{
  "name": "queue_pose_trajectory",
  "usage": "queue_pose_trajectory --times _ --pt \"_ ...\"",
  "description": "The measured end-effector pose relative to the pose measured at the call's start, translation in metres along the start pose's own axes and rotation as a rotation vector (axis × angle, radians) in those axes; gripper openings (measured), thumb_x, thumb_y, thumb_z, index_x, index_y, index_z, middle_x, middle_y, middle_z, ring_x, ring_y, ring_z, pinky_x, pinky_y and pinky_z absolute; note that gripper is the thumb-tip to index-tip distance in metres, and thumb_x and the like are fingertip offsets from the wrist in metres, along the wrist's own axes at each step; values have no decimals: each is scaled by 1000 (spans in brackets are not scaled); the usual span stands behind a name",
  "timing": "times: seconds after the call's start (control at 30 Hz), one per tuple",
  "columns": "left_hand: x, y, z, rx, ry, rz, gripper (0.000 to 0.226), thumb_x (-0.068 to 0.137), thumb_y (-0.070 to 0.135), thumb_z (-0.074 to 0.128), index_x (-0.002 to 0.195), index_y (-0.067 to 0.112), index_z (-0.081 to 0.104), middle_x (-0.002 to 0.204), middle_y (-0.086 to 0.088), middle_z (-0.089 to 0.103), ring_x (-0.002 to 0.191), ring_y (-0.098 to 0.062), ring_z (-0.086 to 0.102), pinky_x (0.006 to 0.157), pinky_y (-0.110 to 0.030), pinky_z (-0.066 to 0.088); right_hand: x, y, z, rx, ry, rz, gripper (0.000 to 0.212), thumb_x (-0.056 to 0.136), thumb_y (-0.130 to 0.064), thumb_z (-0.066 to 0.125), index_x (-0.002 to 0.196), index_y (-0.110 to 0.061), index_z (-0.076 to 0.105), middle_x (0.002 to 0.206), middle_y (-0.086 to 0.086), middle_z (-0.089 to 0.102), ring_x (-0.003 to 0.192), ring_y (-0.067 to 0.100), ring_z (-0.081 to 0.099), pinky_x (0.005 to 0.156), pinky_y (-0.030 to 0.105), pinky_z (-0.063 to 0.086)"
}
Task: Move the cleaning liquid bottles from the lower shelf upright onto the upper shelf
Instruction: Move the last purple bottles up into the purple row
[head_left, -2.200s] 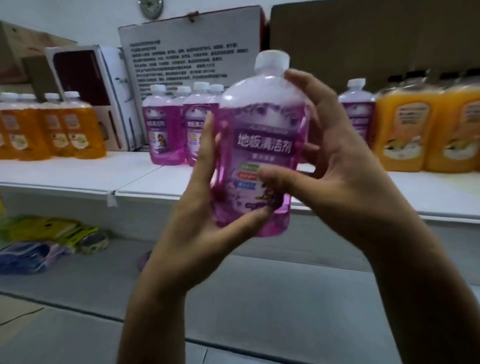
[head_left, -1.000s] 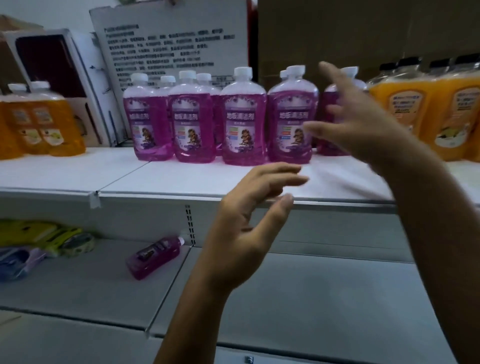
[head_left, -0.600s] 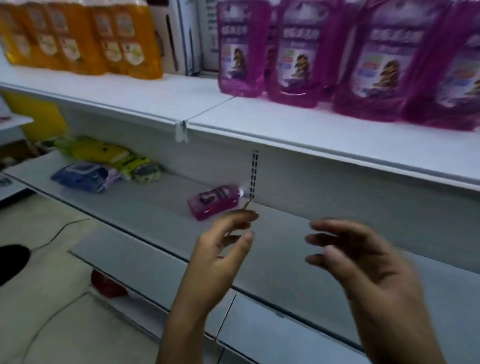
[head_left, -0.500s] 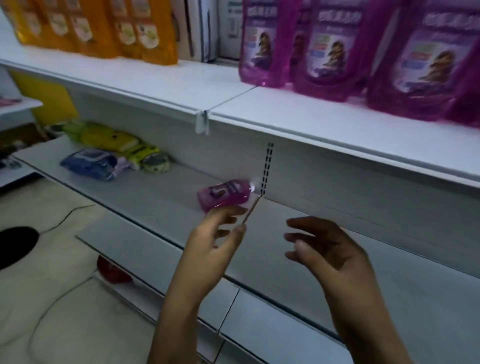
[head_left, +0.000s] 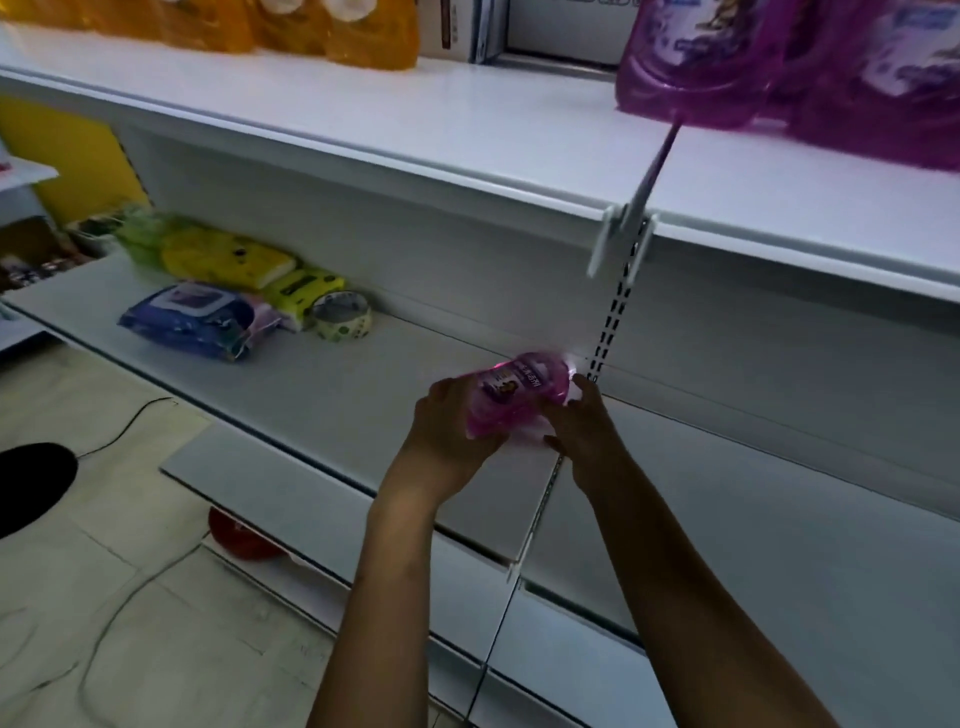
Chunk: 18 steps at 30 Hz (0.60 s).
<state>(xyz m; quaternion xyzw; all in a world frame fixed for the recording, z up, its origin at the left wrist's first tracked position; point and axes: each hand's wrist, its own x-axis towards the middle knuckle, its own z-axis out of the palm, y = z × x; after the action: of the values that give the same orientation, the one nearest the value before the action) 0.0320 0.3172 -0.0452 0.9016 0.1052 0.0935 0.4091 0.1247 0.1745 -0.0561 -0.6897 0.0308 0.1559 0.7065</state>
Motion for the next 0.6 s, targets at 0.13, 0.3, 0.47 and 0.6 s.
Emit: queue_pose_trajectory --times 0.13,0.3,0.47,0.6 --pt "30 -15 18 81 -49 16 84 84 28 76 152 14 28 159 -12 26 148 -32 20 118 -44 21 35 6 21 71 111 0 39 83 -11 79 118 -12 61 113 16 67 95 33 70 65 38 60" --pt "39 -23 47 -102 140 -25 94 72 24 86 149 6 35 155 -16 32 140 -37 35 114 -53 31 49 21 38 -133 271 -34 69 75 -22 82 136 -17 50 133 13 55 120 34 56 95 52 54" --pt "31 -33 42 -92 173 -19 77 72 32 86 137 11 51 140 -13 45 120 -40 50 103 -47 41 44 20 36 -95 251 -39 64 75 -7 83 132 -10 53 130 17 58 118 37 59 94 51 55" --pt "12 -45 23 153 -138 -140 110 65 57 83 151 19 27 149 -12 35 135 -35 36 109 -44 32 8 19 23 -159 47 -79 38 81 13 72 117 3 63 113 22 67 87 24 68 76 30 58"
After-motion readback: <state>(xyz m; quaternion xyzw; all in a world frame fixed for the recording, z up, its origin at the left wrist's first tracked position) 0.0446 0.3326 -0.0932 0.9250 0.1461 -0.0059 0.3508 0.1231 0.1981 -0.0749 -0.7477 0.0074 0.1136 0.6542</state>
